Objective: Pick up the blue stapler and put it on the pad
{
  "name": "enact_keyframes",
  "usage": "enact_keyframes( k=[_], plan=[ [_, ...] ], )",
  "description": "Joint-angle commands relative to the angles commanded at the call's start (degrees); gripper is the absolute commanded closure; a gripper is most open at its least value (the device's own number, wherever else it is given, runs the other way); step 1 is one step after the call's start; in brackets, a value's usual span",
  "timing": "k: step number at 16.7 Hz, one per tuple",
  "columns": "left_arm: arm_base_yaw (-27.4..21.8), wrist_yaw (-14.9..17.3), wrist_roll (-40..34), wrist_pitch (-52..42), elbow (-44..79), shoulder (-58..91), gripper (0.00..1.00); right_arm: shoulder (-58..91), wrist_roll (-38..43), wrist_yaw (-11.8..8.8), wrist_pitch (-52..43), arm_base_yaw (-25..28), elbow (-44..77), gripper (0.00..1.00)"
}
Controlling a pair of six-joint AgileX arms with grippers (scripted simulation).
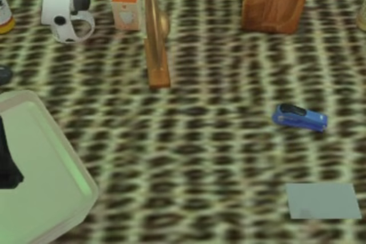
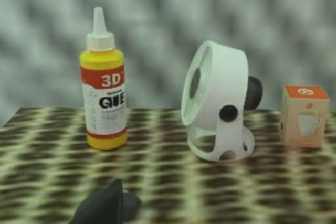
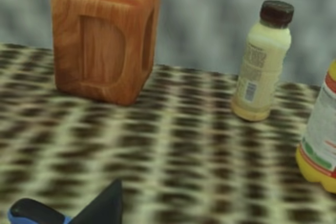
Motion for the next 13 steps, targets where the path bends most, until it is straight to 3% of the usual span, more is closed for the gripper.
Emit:
enact_keyframes(
  k=[13],
  plan=[
    [0.0,0.0,0.0,0.0,0.0,0.0,0.0,77.8,-32.8,0.4,-46.1,12.2,65.6,0.0]
  ],
)
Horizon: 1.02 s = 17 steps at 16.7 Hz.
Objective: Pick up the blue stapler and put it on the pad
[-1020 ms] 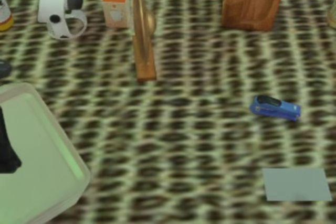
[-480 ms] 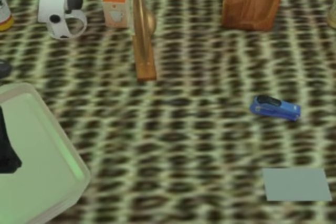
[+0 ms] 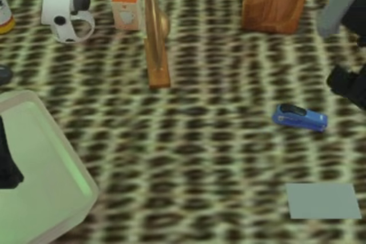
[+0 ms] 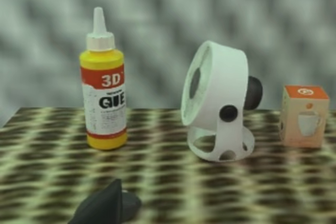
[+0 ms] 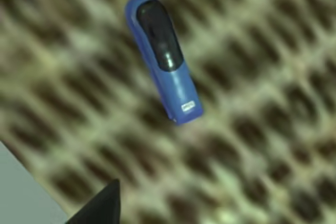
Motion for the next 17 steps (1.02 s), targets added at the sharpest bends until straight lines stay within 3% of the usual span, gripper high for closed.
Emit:
enact_keyframes(
  k=[8,17],
  plan=[
    [0.0,0.0,0.0,0.0,0.0,0.0,0.0,31.0,-13.8,0.0,-18.7,5.2,28.8,0.0],
    [0.0,0.0,0.0,0.0,0.0,0.0,0.0,34.3,-15.5,0.0,-20.6,5.5,32.2,0.0]
  ],
)
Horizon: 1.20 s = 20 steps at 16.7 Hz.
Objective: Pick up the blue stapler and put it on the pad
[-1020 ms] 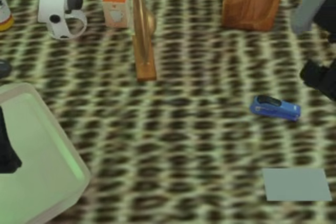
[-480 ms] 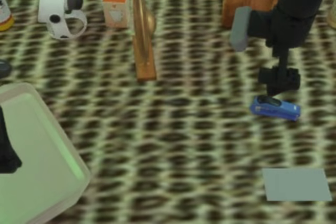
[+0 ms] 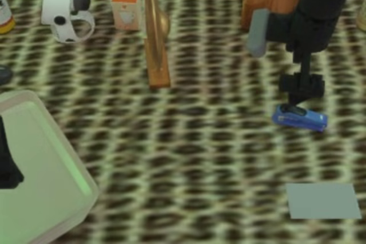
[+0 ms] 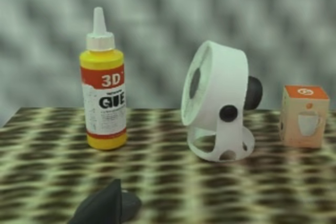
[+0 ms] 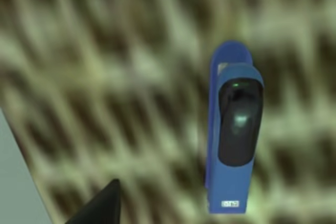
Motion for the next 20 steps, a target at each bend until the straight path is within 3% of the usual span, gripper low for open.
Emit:
enact_keyframes(
  k=[9,14,20],
  plan=[
    [0.0,0.0,0.0,0.0,0.0,0.0,0.0,4.1,0.2,0.0,18.8,0.4,-14.5,0.0],
    [0.0,0.0,0.0,0.0,0.0,0.0,0.0,4.5,0.1,0.0,20.0,0.4,-15.6,0.0],
    [0.0,0.0,0.0,0.0,0.0,0.0,0.0,4.5,0.1,0.0,20.0,0.4,-15.6,0.45]
  ],
)
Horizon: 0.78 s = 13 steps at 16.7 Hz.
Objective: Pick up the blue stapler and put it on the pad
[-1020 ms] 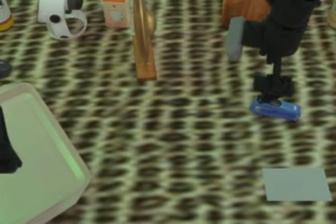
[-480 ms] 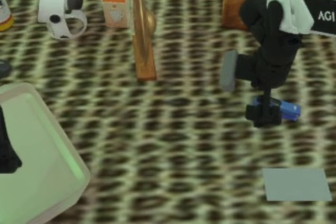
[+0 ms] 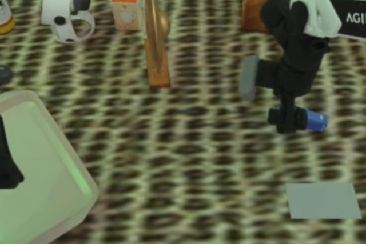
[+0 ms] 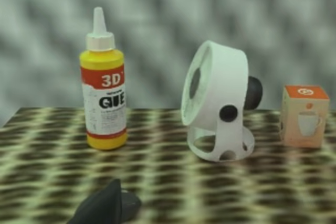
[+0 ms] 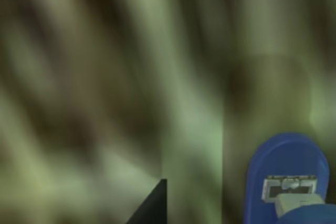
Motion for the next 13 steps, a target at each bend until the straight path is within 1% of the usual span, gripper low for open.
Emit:
enact_keyframes(
  k=[7,8,13],
  plan=[
    [0.0,0.0,0.0,0.0,0.0,0.0,0.0,0.0,0.0,0.0,0.0,0.0,0.0,0.98],
    [0.0,0.0,0.0,0.0,0.0,0.0,0.0,0.0,0.0,0.0,0.0,0.0,0.0,1.0],
    [0.0,0.0,0.0,0.0,0.0,0.0,0.0,0.0,0.0,0.0,0.0,0.0,0.0,1.0]
  ],
)
